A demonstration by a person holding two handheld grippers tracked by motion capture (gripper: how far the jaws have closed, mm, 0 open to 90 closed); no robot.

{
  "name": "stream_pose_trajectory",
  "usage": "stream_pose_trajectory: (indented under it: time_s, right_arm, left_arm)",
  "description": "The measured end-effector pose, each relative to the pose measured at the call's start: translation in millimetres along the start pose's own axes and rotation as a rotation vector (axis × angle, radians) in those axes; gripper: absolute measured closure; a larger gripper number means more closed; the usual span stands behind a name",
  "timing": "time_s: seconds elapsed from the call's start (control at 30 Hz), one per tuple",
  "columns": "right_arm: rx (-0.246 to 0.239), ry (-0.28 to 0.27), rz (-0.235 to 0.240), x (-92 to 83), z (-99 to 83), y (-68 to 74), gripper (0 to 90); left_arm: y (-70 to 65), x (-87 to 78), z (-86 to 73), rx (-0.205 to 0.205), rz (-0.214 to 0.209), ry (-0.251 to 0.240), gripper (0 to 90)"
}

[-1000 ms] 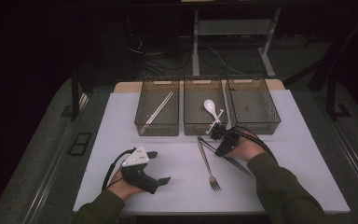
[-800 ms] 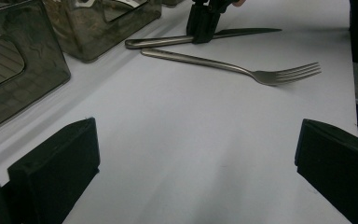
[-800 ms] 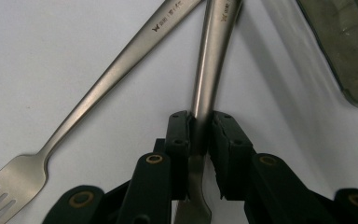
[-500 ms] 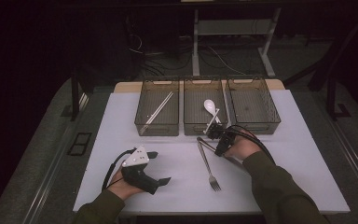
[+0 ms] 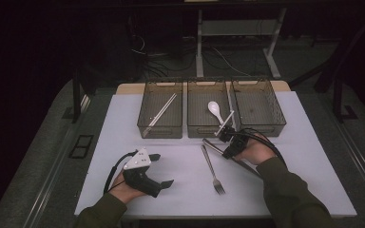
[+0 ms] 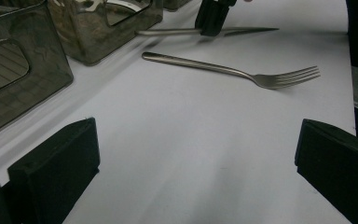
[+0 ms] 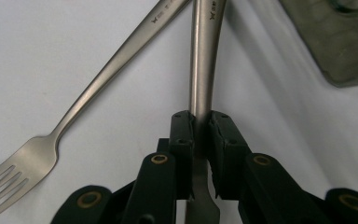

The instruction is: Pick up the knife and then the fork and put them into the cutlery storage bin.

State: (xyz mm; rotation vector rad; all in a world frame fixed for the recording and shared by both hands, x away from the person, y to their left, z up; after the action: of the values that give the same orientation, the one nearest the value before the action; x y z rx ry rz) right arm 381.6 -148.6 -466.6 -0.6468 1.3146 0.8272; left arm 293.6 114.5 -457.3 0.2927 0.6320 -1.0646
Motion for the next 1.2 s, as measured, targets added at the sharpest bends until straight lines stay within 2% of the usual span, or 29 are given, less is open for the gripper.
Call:
stream_pose_trajectory:
  time_s: [0.07,0.27,0.53,0.67,0.9,1.07,1.2]
  right_arm:
    - [0.003,-0.034,0.011,-5.2,-3.5,-1.9,79.9]
    - [0.021,-0.139,0.001,-22.0,-13.2,-7.3,79.9]
    - [0.078,-0.248,0.003,-44.3,-25.6,-15.4,79.9]
    - [0.112,-0.315,-0.003,-56.6,-30.0,-25.4,79.9]
    - [0.158,-0.393,-0.024,-84.9,-32.7,-46.9,79.9]
    - [0.191,-0.417,-0.057,-108.3,-29.1,-66.7,79.9]
    - [0.198,-0.436,-0.095,-125.9,-21.8,-82.9,79.8]
  left_arm:
    - [0.1,-0.2,0.2,0.000,0.001,-0.002,0.0]
    - [0.8,-0.8,0.4,-0.009,0.003,-0.008,0.0]
    - [0.7,-1.0,0.6,-0.008,0.001,-0.009,0.0]
    - [0.9,-1.2,0.5,-0.010,0.000,-0.009,0.0]
    - [1.7,-1.5,0.5,-0.016,-0.001,-0.011,0.0]
    - [2.1,-1.6,0.5,-0.017,-0.002,-0.014,0.0]
    - [2.6,-1.8,0.9,-0.018,-0.002,-0.021,0.0]
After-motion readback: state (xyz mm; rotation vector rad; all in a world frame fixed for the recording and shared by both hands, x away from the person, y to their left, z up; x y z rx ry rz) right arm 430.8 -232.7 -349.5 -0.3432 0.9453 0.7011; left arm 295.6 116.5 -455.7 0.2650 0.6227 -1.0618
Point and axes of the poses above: each handheld gripper's, and its own axes: x roughly forward along the jaws, z roughly out of its top, y roughly to its left, the point moved 6 cm from there along x, roughly forward along the jaws, and after that the axes turned 7 degrees about y, right-handed, at the moved point
